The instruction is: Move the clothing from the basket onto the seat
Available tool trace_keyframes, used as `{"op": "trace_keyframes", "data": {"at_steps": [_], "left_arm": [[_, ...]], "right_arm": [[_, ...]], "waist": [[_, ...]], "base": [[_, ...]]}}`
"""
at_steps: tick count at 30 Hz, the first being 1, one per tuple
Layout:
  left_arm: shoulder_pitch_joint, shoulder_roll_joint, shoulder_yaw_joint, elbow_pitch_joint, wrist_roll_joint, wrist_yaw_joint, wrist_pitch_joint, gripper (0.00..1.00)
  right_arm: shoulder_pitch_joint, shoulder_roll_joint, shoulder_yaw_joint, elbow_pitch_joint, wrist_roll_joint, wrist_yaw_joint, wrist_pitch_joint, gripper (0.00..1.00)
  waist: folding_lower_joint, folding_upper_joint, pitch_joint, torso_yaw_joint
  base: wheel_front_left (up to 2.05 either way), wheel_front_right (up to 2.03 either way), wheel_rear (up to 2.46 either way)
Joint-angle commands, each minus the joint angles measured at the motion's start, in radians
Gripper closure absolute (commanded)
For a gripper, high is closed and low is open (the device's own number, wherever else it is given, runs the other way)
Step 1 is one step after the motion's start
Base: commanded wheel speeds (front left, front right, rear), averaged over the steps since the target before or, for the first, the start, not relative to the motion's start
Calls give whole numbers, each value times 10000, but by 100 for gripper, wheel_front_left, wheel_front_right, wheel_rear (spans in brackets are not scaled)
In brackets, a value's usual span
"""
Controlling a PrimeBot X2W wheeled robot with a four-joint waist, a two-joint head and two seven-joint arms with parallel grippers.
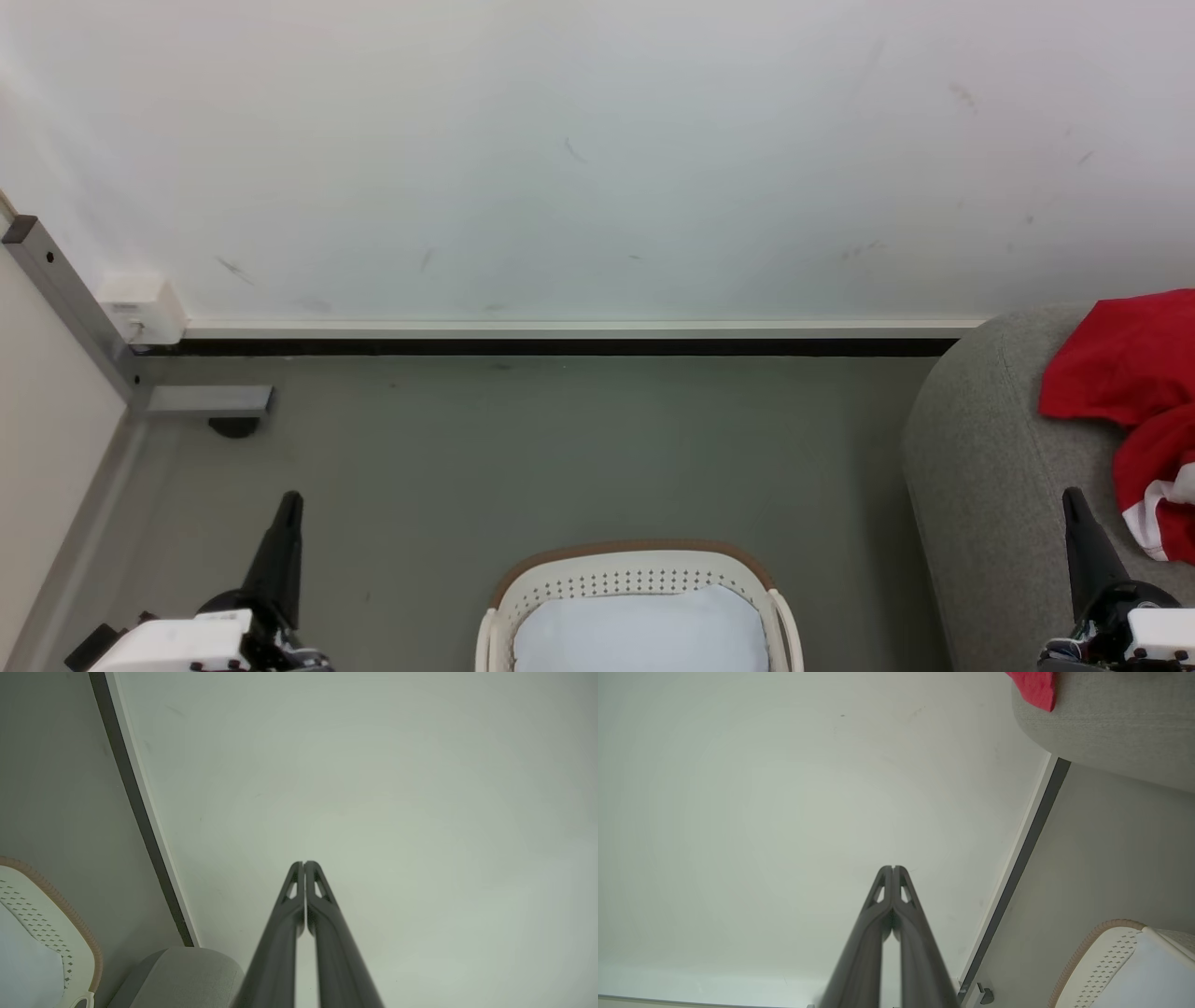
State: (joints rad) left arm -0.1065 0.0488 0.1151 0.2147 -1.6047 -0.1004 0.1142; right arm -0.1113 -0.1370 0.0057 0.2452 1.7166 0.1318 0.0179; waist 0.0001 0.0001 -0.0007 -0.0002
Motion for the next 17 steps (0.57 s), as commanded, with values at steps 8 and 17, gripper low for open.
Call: {"op": "trace_keyframes", "data": {"at_steps": [8, 17], "left_arm": [[-101, 16, 30, 6, -129, 29, 38, 100], [-99, 16, 30, 6, -129, 29, 38, 100]], "right_arm": [[-60, -107, 27, -38, 43, -21, -10, 100], [-58, -110, 47, -40, 66, -21, -37, 100]], "waist": [[-1, -1, -1, 1], [-1, -1, 0, 1]], "base": [[0, 0, 0], [0, 0, 0]]}}
